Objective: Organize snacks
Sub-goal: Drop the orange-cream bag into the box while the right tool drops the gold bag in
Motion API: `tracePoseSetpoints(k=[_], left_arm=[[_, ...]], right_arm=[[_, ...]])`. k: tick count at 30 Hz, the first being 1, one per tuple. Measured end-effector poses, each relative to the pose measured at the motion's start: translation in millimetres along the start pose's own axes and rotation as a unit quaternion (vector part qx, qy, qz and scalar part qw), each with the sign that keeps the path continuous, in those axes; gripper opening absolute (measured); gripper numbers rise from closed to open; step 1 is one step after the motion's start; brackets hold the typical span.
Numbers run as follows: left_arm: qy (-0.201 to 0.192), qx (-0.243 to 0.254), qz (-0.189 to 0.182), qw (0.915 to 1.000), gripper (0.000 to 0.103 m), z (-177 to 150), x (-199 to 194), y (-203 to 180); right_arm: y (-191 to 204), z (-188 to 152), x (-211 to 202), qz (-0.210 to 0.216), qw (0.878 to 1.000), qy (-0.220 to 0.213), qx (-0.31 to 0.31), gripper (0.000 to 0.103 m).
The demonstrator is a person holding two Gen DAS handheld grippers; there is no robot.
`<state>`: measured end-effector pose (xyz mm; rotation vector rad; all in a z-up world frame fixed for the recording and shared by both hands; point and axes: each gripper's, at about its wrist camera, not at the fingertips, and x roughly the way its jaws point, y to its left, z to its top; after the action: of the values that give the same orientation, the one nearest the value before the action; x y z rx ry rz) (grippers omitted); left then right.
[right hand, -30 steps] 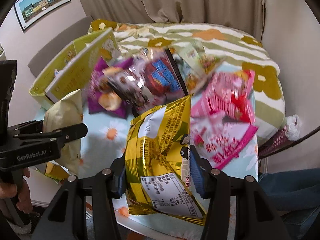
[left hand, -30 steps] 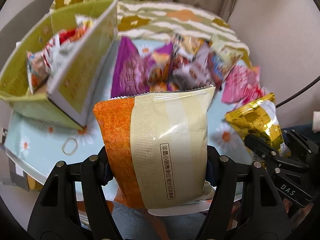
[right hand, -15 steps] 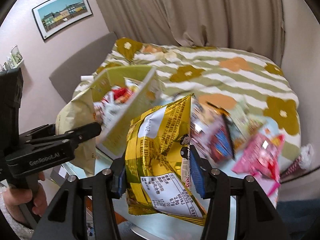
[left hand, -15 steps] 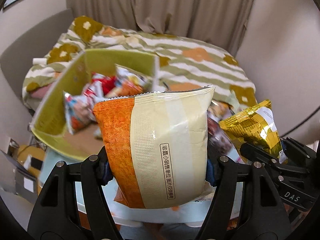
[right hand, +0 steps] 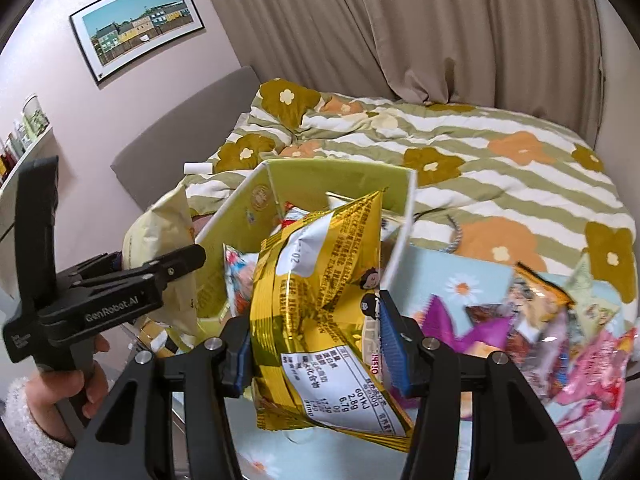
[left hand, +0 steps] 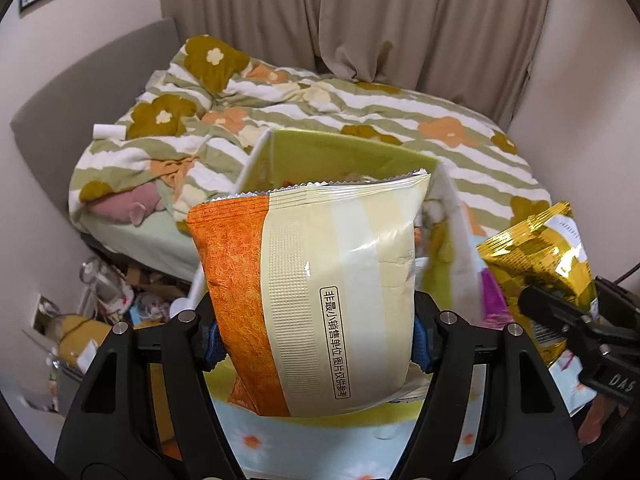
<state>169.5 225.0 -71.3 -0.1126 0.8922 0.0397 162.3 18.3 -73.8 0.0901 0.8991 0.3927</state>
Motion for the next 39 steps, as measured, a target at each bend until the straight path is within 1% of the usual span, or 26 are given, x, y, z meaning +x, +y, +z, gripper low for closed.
tracePoseSetpoints(k=[3,7,8,9,10,11,13,17,21,28,32,34,35,36,37,38,39], left_arm=[[0.015,0.010,-0.011,0.9998,0.068,0.3,19.5,17.6],[0.034,0.029,-0.024,0.9987,0.068,-6.0,41.3,28.3],[0.036,0.033,-0.031,0.9984,0.071,-8.6,45.2,30.7],[0.038,0.036,-0.038,0.9979,0.076,-10.3,47.2,31.5],[0.040,0.040,-0.044,0.9974,0.091,-12.3,48.7,32.5],[0.039,0.042,-0.044,0.9974,0.103,-14.1,49.1,34.9],[0.030,0.044,-0.047,0.9975,0.103,-17.6,44.2,38.8],[0.038,0.038,-0.050,0.9973,0.103,-21.0,39.4,46.3],[0.040,0.023,-0.050,0.9977,0.103,-25.2,29.9,54.7],[0.022,-0.004,-0.027,0.9994,0.103,-27.6,5.0,62.8],[0.017,-0.006,-0.019,0.9997,0.103,-25.6,0.6,65.0],[0.016,-0.005,-0.017,0.9997,0.103,-26.5,-0.3,65.3],[0.017,-0.004,-0.016,0.9997,0.103,-27.9,-0.4,65.5],[0.018,-0.004,-0.016,0.9997,0.103,-29.3,-0.1,65.9],[0.020,-0.005,-0.016,0.9997,0.103,-30.8,0.6,66.5],[0.023,-0.005,-0.017,0.9996,0.103,-33.2,1.5,67.4],[0.026,-0.005,-0.018,0.9995,0.103,-34.3,2.1,68.0]], right_arm=[[8.6,3.4,19.1,-0.008,1.000,0.008,0.014,0.049],[17.0,1.0,38.6,-0.020,0.999,0.019,0.035,0.049],[18.0,0.7,41.1,-0.023,0.999,0.021,0.038,0.049],[20.5,-0.4,45.3,-0.027,0.999,0.024,0.041,0.049],[22.2,-1.2,48.9,-0.029,0.998,0.026,0.044,0.049],[23.2,-2.3,52.0,-0.032,0.998,0.028,0.047,0.049],[25.5,-4.6,55.4,-0.035,0.998,0.031,0.052,0.049],[27.6,-5.6,58.1,-0.038,0.997,0.038,0.051,0.049],[31.8,-4.9,59.8,-0.029,0.998,0.045,0.046,0.049],[33.3,0.8,65.8,-0.002,0.998,0.043,0.044,0.049],[32.6,-1.5,72.9,-0.002,0.998,0.044,0.046,0.050],[32.3,-4.9,74.9,0.000,0.998,0.042,0.053,0.055],[31.6,-6.8,74.6,0.002,0.998,0.040,0.056,0.065],[31.0,-8.6,74.0,0.004,0.998,0.036,0.059,0.084],[31.5,-10.9,73.8,0.005,0.998,0.033,0.060,0.094],[31.4,-13.1,73.2,0.003,0.998,0.029,0.060,0.103],[31.3,-15.0,72.1,-0.002,0.998,0.024,0.060,0.103]])
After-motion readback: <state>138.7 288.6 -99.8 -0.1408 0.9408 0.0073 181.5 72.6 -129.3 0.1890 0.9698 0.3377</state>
